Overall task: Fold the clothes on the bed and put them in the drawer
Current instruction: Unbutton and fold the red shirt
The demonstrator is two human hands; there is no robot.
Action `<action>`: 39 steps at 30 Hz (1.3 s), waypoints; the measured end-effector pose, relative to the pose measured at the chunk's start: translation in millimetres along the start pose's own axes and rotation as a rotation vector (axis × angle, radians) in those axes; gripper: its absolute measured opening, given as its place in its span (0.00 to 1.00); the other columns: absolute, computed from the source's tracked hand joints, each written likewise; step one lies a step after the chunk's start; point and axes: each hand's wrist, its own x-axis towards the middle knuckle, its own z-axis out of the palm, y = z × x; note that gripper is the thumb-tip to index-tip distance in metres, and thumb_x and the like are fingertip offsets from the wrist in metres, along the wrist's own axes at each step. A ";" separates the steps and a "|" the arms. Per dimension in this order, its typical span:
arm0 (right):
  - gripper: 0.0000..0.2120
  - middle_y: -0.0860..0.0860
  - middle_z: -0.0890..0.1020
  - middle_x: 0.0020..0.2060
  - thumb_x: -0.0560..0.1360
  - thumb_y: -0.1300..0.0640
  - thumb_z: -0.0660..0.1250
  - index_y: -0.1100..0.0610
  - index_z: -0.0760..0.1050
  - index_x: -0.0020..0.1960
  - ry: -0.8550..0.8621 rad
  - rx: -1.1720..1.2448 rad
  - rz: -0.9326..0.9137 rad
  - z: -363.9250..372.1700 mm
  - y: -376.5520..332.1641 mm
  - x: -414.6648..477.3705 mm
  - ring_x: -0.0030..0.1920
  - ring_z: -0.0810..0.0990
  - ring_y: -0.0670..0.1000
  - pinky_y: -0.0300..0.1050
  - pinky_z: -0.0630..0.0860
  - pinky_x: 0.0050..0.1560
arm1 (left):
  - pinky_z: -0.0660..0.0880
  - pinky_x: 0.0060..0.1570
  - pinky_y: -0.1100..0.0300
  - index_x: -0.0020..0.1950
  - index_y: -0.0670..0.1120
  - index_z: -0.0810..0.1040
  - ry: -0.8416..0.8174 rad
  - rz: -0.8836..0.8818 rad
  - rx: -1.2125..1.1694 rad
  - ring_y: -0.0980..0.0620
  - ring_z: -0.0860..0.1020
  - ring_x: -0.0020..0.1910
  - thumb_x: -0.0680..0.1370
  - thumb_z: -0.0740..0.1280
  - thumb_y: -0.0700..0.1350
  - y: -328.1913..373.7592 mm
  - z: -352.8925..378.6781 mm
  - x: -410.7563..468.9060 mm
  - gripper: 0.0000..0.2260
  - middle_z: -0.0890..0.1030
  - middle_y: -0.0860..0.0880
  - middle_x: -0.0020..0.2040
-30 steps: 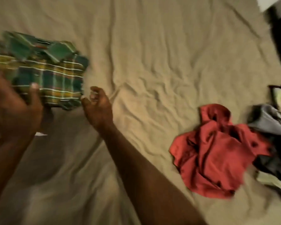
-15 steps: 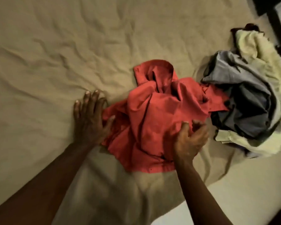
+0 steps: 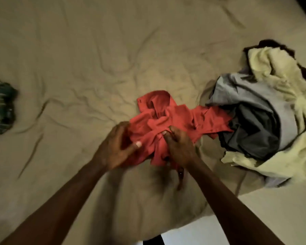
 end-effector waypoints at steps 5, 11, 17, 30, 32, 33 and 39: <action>0.09 0.57 0.86 0.44 0.78 0.53 0.71 0.60 0.82 0.48 -0.320 0.197 -0.143 -74.9 -159.0 -46.6 0.44 0.83 0.51 0.56 0.81 0.54 | 0.70 0.63 0.64 0.82 0.57 0.59 0.095 0.136 0.068 0.55 0.73 0.70 0.68 0.79 0.51 130.3 -52.1 -48.8 0.46 0.72 0.53 0.75; 0.07 0.58 0.82 0.40 0.80 0.60 0.68 0.64 0.80 0.48 -0.318 0.440 -0.398 -172.6 -335.7 -141.7 0.36 0.80 0.50 0.40 0.78 0.41 | 0.71 0.38 0.56 0.44 0.50 0.80 0.393 -0.062 0.052 0.37 0.83 0.47 0.65 0.66 0.52 217.8 -174.5 -112.3 0.10 0.85 0.44 0.41; 0.03 0.54 0.84 0.41 0.78 0.60 0.71 0.59 0.82 0.50 -0.114 0.329 -0.689 -245.9 -461.7 -238.3 0.39 0.80 0.48 0.39 0.77 0.41 | 0.76 0.44 0.49 0.49 0.46 0.80 0.714 0.031 -0.142 0.38 0.82 0.49 0.70 0.60 0.46 289.0 -283.2 -186.4 0.13 0.85 0.41 0.47; 0.16 0.58 0.85 0.51 0.67 0.53 0.66 0.54 0.82 0.53 0.516 -0.185 -0.417 -347.2 -461.0 -226.0 0.53 0.83 0.59 0.49 0.78 0.55 | 0.72 0.37 0.54 0.38 0.47 0.79 0.704 0.108 0.386 0.45 0.81 0.41 0.79 0.70 0.50 383.4 -435.6 -287.1 0.12 0.83 0.48 0.36; 0.15 0.56 0.83 0.53 0.71 0.53 0.74 0.53 0.81 0.57 0.411 -0.275 -0.426 -319.8 -460.1 -225.7 0.54 0.82 0.58 0.48 0.77 0.56 | 0.79 0.43 0.51 0.42 0.43 0.83 0.722 0.113 0.061 0.46 0.82 0.40 0.79 0.71 0.49 410.8 -432.2 -286.5 0.11 0.85 0.44 0.39; 0.15 0.54 0.82 0.52 0.72 0.53 0.76 0.53 0.81 0.58 0.366 -0.217 -0.528 -303.8 -462.2 -226.5 0.52 0.82 0.56 0.47 0.77 0.55 | 0.81 0.44 0.50 0.44 0.42 0.83 0.703 0.091 -0.167 0.46 0.82 0.40 0.79 0.71 0.47 426.9 -425.6 -283.4 0.09 0.86 0.42 0.42; 0.28 0.48 0.83 0.52 0.70 0.37 0.76 0.49 0.74 0.62 -0.406 0.344 -0.640 -197.3 -460.4 -292.4 0.48 0.84 0.48 0.45 0.80 0.48 | 0.73 0.33 0.63 0.57 0.47 0.78 0.626 0.071 -0.779 0.50 0.76 0.38 0.81 0.58 0.31 503.0 -380.0 -250.0 0.15 0.79 0.45 0.45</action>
